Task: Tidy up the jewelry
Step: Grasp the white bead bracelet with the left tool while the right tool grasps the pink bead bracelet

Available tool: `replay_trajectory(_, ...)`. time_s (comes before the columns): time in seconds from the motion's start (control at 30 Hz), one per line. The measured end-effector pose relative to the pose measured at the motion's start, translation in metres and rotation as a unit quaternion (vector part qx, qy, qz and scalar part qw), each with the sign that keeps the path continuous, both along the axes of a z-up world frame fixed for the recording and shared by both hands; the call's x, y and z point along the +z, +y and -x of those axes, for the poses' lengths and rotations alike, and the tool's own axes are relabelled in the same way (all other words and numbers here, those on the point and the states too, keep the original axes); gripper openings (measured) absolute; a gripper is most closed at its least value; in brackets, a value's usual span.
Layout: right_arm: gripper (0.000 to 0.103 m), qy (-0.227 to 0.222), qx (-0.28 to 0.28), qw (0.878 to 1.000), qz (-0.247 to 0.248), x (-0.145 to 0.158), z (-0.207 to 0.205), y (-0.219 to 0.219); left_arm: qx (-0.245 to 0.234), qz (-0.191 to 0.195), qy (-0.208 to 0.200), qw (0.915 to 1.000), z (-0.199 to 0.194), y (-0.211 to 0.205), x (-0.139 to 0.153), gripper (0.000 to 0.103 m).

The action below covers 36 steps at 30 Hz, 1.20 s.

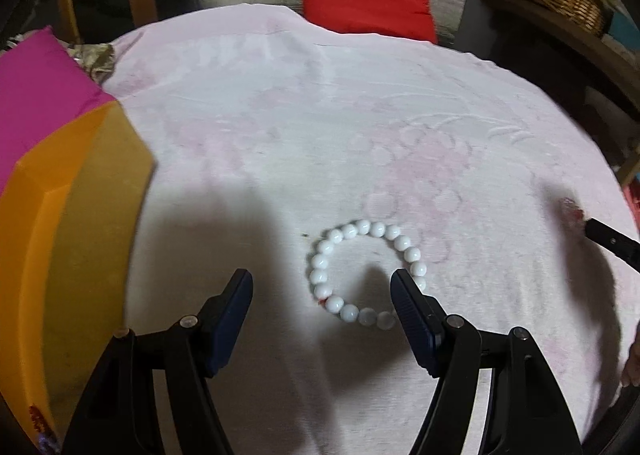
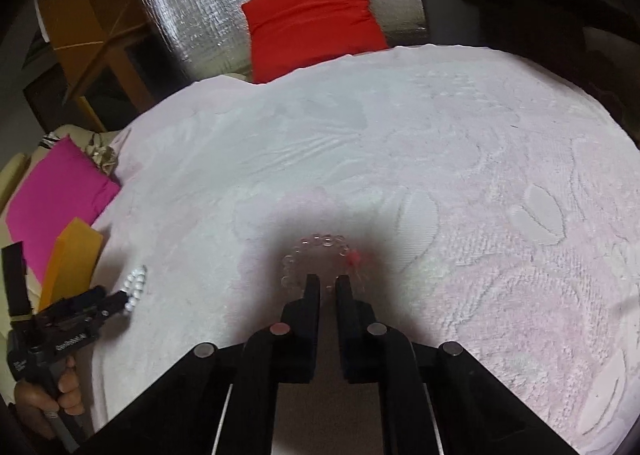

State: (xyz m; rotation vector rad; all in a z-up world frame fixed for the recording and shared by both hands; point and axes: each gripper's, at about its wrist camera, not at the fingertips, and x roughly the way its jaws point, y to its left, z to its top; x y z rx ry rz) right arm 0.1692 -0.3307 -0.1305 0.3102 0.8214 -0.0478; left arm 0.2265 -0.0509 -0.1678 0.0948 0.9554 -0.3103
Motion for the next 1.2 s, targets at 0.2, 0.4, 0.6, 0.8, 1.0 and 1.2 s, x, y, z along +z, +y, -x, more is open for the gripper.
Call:
replay_trajectory(0.2, 0.009, 0.002, 0.011, 1.000, -0.005, 0.000, 0.001, 0.005, -0.028, 0.024, 0.000, 0.9993, 0.005, -0.007, -0.002, 0.062)
replay_trajectory(0.4, 0.010, 0.006, -0.014, 1.000, -0.011, 0.003, 0.002, -0.003, -0.032, 0.033, -0.002, 0.9989, 0.008, -0.006, 0.000, 0.051)
replay_trajectory(0.6, 0.021, 0.016, -0.031, 0.999, -0.024, -0.002, -0.003, -0.010, -0.030, 0.035, 0.010, 0.9989, 0.003, -0.007, -0.003, 0.058)
replay_trajectory(0.8, 0.050, 0.014, -0.029, 0.999, -0.023, -0.005, -0.014, -0.001, -0.042, 0.031, 0.004, 0.9986, 0.007, -0.013, -0.005, 0.068)
replay_trajectory(1.0, 0.056, 0.012, -0.008, 0.999, 0.039, -0.010, -0.023, 0.017, -0.047, 0.023, -0.011, 0.9986, 0.014, -0.019, -0.006, 0.067)
replay_trajectory(1.2, 0.016, 0.008, 0.001, 0.995, 0.098, -0.011, -0.024, 0.026, -0.064, 0.022, -0.015, 0.9976, 0.021, -0.026, -0.004, 0.037)
